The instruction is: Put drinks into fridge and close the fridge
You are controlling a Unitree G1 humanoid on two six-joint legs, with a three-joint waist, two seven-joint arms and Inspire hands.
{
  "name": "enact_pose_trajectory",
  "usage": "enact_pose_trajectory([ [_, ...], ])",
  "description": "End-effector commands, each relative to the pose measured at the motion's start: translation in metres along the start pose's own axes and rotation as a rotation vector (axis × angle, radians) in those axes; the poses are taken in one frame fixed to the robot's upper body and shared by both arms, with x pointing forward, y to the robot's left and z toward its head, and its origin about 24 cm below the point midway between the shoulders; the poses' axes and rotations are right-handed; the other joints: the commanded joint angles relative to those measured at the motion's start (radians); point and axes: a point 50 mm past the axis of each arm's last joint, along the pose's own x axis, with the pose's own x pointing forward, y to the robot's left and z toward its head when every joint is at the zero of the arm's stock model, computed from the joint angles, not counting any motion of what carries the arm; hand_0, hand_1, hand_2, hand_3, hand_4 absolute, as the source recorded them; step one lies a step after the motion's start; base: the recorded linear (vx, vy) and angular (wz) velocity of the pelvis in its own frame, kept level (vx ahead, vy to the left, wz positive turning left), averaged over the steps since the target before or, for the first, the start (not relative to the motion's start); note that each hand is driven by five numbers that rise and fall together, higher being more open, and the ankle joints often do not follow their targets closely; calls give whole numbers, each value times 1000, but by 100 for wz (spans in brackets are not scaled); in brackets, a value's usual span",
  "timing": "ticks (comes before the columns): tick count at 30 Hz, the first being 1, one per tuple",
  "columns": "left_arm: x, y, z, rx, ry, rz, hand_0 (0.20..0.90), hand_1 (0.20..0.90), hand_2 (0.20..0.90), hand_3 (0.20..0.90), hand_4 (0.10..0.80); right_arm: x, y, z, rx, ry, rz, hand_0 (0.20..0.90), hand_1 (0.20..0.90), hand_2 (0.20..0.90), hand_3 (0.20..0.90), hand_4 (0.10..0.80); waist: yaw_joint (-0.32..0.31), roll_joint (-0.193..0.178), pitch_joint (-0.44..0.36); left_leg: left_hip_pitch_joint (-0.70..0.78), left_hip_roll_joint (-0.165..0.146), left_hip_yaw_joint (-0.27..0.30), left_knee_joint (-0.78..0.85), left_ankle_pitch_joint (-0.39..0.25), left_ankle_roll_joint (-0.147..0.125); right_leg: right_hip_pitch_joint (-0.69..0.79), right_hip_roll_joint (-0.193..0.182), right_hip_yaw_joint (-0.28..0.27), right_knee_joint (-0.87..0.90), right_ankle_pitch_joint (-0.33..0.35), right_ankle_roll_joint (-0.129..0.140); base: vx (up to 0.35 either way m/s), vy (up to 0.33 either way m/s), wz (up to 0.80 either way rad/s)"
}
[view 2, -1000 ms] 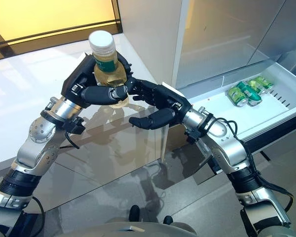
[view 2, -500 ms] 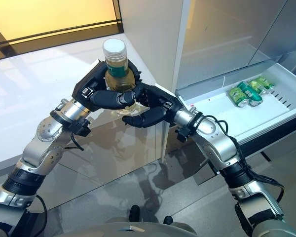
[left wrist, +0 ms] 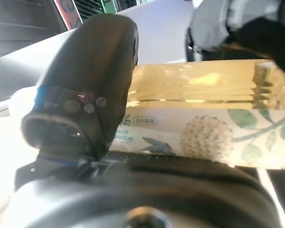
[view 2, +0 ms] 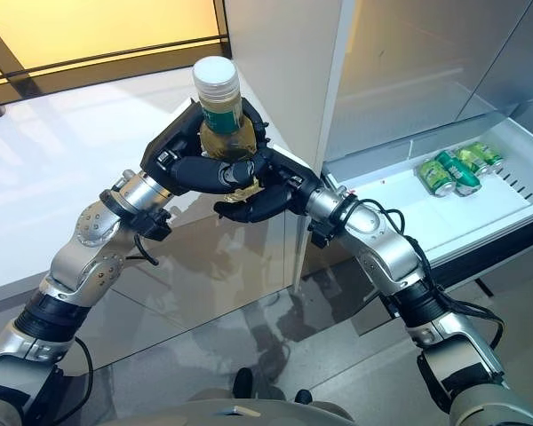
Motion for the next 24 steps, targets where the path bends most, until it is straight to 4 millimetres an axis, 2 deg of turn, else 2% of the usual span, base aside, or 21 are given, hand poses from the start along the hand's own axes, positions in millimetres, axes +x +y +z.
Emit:
enact_pose_trajectory([
  [1,34,-20,63,-36,-374,-142,300,300,300,200,100,24,13,53,-17,-238,77,900,900,900,900,800,3,13,-153,23,-44,-24,1,-97,12,-52,-33,14,13,50,82,0,0,0],
  [5,36,-21,61,-53,-366,-153,300,300,300,200,100,27,15,56,-21,-252,79,900,900,900,900,800,4,13,-153,23,-43,-21,1,-97,12,-52,-33,15,12,50,81,0,0,0],
  [7,36,-22,61,-58,-362,-157,300,300,300,200,100,28,17,57,-22,-261,82,742,742,742,716,616,4,14,-153,25,-42,-20,1,-97,13,-51,-32,15,12,50,80,0,0,0],
  [8,37,-22,61,-63,-362,-159,300,300,300,200,100,29,17,58,-24,-267,80,399,399,399,315,215,4,14,-152,25,-43,-21,1,-97,13,-51,-32,15,12,50,80,0,0,0],
  [9,37,-22,61,-64,-361,-161,300,300,300,200,100,29,18,58,-22,-268,81,399,399,399,315,215,5,14,-152,25,-42,-21,1,-97,13,-51,-32,15,12,50,80,0,0,0],
  [10,37,-23,60,-65,-359,-162,300,300,300,200,100,30,18,59,-17,-272,83,300,300,300,200,100,5,15,-153,24,-43,-21,1,-97,14,-51,-32,14,11,50,80,0,0,0],
  [24,37,-23,60,-47,-345,-174,300,300,300,200,100,29,15,66,-20,-310,45,300,300,300,200,100,6,15,-154,26,-42,-19,1,-97,15,-50,-32,14,12,51,80,0,0,0],
])
